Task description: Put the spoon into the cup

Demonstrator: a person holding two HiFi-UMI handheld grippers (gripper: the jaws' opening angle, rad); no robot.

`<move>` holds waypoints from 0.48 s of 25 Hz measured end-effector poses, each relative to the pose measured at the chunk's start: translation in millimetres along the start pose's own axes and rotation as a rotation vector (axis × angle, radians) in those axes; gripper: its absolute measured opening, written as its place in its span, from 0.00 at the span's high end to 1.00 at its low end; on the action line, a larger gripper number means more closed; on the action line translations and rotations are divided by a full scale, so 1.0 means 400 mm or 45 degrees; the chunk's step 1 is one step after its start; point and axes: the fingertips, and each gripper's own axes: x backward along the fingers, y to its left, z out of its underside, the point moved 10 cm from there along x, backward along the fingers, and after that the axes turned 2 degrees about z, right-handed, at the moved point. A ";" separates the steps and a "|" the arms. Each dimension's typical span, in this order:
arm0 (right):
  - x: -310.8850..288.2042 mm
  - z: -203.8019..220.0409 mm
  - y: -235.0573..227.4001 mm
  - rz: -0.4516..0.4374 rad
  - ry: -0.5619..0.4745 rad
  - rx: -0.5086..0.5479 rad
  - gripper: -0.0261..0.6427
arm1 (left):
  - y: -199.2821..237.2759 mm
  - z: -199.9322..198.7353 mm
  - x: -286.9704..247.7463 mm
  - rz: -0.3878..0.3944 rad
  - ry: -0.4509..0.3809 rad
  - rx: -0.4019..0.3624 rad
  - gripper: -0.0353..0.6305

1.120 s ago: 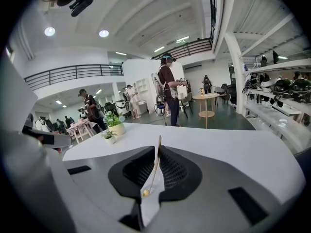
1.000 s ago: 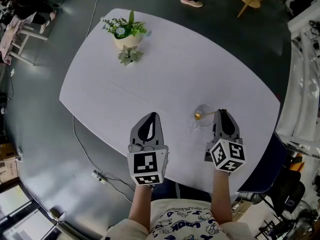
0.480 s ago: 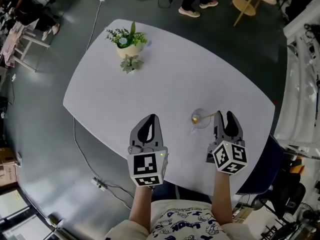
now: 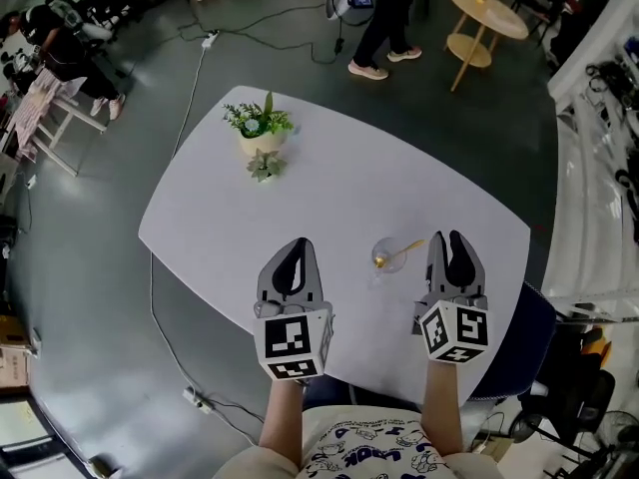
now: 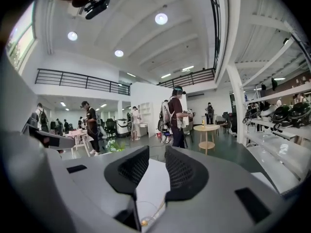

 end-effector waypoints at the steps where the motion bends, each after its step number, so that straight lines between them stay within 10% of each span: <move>1: 0.013 -0.017 0.002 0.002 -0.025 0.003 0.80 | -0.004 -0.012 0.010 0.002 -0.019 -0.004 0.93; 12: 0.135 -0.160 0.036 -0.003 -0.220 0.049 0.91 | -0.048 -0.128 0.125 0.029 -0.190 -0.045 0.93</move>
